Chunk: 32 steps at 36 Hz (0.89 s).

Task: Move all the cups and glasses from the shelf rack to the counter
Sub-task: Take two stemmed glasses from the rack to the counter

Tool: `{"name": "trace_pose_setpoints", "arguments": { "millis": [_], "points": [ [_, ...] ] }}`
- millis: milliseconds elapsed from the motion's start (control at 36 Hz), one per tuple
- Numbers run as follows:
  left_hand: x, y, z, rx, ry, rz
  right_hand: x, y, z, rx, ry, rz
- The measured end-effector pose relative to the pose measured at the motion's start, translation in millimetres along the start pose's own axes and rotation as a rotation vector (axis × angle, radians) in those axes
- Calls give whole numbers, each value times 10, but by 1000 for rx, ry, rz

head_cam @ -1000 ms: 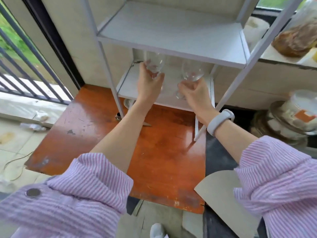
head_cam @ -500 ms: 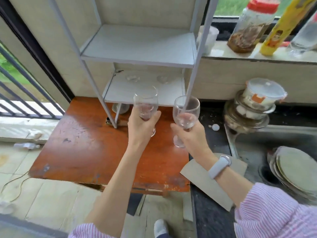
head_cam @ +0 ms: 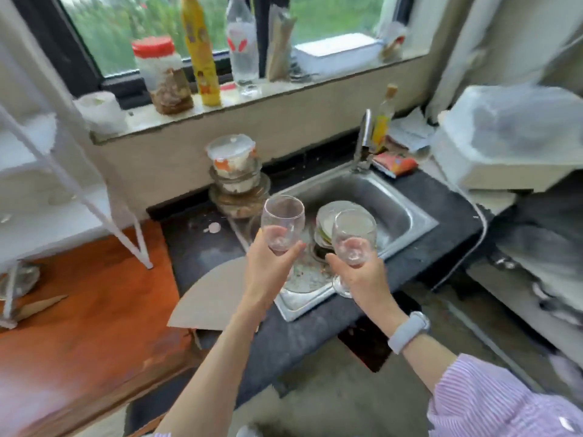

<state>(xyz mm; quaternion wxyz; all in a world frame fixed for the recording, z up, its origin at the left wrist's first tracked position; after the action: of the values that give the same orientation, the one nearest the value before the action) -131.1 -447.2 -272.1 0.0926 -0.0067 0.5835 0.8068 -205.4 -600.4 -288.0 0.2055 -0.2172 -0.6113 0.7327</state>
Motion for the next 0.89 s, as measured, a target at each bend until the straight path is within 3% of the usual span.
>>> {"name": "trace_pose_setpoints", "arguments": {
  "millis": [306,528,889],
  "points": [
    [665,1199,-2736,97,-519,-167,237,157,2827,44,466,-51],
    [1334,1933,-4349,108,-856,-254,601,359,4420,92,846,-115],
    [1843,2630,-6846,132,-1198,-273,332,936,6443,100,1161,-180]
  ]
}}
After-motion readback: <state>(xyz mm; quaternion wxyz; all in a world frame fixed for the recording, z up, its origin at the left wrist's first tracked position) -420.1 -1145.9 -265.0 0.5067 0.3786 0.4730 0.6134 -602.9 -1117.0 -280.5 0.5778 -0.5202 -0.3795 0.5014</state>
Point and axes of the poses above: each hand's wrist, its own x-axis away from the middle knuckle, its own z-axis out of the back of the hand, y = z × x, the point moved 3 cm from there along -x, towards the middle knuckle, and after that the axes turned 3 degrees about y, right-handed, at the moved point
